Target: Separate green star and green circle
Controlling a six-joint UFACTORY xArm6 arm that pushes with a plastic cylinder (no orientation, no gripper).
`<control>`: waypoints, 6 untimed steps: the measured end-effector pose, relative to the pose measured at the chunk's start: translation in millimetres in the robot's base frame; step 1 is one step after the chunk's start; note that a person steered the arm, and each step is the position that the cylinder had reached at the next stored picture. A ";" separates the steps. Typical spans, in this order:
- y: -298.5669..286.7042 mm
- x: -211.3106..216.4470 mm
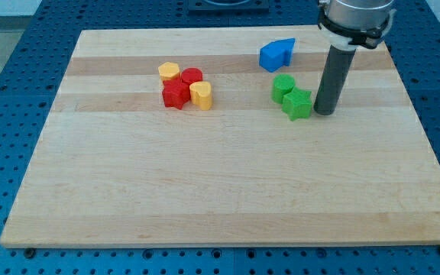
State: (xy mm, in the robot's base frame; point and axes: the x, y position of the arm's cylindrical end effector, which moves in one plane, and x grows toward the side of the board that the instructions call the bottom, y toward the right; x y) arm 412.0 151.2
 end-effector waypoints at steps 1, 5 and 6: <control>-3.4 0.0; -49.3 10.1; -50.4 -26.4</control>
